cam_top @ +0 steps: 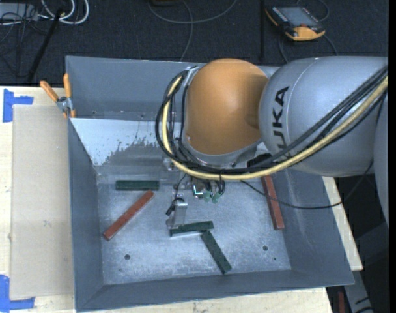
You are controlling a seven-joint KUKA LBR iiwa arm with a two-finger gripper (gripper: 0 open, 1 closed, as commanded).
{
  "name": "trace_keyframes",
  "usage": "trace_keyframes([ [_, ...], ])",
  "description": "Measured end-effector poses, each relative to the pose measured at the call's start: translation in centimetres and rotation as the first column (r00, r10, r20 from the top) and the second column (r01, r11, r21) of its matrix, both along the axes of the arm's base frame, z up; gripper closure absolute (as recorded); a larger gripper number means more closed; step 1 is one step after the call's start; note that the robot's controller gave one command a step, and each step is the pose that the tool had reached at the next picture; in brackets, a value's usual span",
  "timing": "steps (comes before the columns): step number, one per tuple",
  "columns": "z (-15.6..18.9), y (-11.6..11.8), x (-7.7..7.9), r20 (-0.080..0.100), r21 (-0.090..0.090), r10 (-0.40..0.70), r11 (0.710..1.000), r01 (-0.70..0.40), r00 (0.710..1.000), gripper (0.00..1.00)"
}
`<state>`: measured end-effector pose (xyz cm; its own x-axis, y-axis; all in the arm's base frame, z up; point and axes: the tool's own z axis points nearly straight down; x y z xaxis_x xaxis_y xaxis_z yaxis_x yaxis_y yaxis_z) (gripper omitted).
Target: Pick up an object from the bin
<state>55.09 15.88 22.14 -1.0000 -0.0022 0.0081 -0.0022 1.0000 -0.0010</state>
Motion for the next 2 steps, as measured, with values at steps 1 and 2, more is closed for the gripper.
trace_keyframes([
  [1,-15.3,5.2,5.1,0.011,0.002,0.369,0.929,-0.369,0.929,0.00],
  [2,-12.1,5.3,3.4,0.008,0.001,0.494,0.870,-0.494,0.870,0.00],
])
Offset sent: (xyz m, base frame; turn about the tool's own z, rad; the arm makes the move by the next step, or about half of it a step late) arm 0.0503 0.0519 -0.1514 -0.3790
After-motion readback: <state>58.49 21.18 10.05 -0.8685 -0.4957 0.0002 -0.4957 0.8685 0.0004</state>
